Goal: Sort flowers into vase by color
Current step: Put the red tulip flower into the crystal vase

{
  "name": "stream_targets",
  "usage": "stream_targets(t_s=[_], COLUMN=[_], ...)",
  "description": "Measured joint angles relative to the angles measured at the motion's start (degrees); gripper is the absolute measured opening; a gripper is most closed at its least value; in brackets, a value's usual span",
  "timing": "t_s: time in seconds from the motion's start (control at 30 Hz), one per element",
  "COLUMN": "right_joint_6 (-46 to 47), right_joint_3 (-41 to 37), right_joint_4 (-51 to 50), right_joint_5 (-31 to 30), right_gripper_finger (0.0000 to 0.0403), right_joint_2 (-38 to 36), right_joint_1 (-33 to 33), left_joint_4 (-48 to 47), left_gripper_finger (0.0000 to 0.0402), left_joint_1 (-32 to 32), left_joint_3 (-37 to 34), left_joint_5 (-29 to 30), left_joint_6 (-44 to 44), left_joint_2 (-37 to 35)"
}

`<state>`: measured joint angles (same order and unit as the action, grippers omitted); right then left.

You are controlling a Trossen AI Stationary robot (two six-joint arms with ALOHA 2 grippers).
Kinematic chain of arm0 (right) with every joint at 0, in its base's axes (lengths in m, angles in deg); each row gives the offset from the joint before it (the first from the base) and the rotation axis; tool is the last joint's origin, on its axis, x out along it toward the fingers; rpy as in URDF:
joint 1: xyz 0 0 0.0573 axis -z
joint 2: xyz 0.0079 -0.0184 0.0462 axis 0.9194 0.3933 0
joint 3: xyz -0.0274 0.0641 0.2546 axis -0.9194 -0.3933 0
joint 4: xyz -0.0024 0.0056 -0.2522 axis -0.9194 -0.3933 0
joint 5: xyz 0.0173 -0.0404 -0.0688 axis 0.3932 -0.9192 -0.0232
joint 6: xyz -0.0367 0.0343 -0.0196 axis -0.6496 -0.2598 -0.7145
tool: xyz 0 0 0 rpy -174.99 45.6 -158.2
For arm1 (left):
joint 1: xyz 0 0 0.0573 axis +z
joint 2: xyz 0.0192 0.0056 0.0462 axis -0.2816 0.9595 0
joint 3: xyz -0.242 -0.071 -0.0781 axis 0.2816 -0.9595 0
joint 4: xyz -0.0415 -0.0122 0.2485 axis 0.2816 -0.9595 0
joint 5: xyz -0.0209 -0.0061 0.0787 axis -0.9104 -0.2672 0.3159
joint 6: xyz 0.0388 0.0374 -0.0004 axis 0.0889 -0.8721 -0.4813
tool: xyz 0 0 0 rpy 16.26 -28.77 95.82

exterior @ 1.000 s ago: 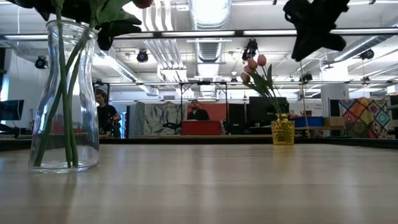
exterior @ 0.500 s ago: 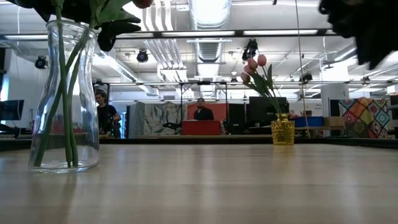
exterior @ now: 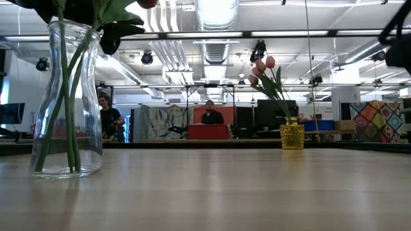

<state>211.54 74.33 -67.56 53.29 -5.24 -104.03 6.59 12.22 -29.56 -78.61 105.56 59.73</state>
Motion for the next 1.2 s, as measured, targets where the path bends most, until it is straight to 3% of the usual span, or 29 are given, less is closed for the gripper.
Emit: stream_targets(t_s=[0.2,0.53,0.67,0.83,0.93,1.03,1.2], right_joint_6=[3.4,5.5,5.2,3.7,2.3,0.0,-6.1], right_joint_3=[-7.3,-11.4,-12.0,-12.7,-12.6,-11.0,-5.3], right_joint_4=[6.5,11.4,11.6,12.8,13.1,13.4,13.2], right_joint_5=[0.0,0.4,0.3,-1.5,-4.4,-8.6,-23.9], right_gripper_finger=[0.0179,0.018,0.0147,0.0072,0.0027,0.0015,0.0013], right_joint_2=[0.0,0.1,0.1,0.1,0.1,0.1,0.1], right_joint_1=[-0.4,-0.4,-0.4,-0.4,-0.4,-0.4,-0.3], left_joint_4=[0.0,0.0,0.0,0.0,0.0,0.0,-1.4], left_gripper_finger=[0.0075,0.0075,0.0075,0.0075,0.0075,0.0075,0.0075], left_joint_1=[0.0,0.0,0.0,0.0,0.0,0.0,0.0], left_joint_3=[0.0,0.0,0.0,0.0,0.0,0.0,0.0], left_joint_5=[-2.3,-3.0,-3.0,-3.0,-3.0,-3.0,-3.0], left_joint_6=[0.0,1.1,1.1,1.1,1.1,1.1,0.3], left_joint_2=[0.5,0.5,0.5,0.5,0.5,0.5,-0.1])
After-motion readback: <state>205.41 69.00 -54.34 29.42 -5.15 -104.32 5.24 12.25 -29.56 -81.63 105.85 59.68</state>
